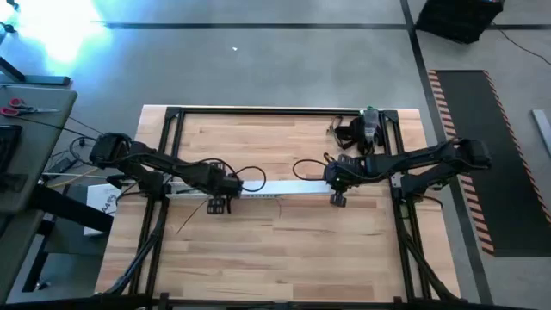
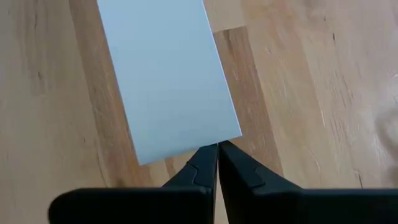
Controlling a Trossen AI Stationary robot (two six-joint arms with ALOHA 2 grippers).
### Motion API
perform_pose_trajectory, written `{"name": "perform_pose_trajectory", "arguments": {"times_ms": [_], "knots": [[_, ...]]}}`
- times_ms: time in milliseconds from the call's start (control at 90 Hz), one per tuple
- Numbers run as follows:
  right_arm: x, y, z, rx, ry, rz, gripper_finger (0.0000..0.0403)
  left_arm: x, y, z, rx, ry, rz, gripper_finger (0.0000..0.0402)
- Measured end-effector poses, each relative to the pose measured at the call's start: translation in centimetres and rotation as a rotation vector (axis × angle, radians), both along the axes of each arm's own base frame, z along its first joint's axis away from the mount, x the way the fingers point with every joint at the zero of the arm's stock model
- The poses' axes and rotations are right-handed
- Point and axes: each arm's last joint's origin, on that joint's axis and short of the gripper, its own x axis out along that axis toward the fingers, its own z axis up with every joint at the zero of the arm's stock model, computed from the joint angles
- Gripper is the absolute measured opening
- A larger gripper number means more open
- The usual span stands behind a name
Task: Ziptie cables
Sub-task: Close the white cable duct
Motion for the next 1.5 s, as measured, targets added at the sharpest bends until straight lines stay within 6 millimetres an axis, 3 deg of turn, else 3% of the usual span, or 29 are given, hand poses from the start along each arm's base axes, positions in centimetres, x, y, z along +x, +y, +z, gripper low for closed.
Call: {"name": "perform_pose_trajectory", "arguments": {"times_ms": [333,778,967,1256,1500], "knots": [[0.0,0.0,0.0,-0.002,-0.001,-0.001,0.0,-0.1,0.0,0.0,-0.019,0.014,0.008,0.0279],[0.2,-0.9,0.1,-0.022,-0.022,0.02,0.0,-0.1,0.0,0.0,-0.022,0.013,0.014,0.0223],[0.4,-1.1,-0.2,-0.014,-0.017,0.044,0.0,-0.1,0.1,0.0,0.015,0.003,0.037,0.0229],[1.5,-1.1,-2.5,-0.014,0.052,0.069,0.0,-0.4,0.1,0.0,0.017,0.033,0.046,0.0266],[2.0,-1.2,-2.0,-0.015,0.045,0.076,0.0,-1.6,0.2,0.1,0.012,0.145,0.073,0.028]]}}
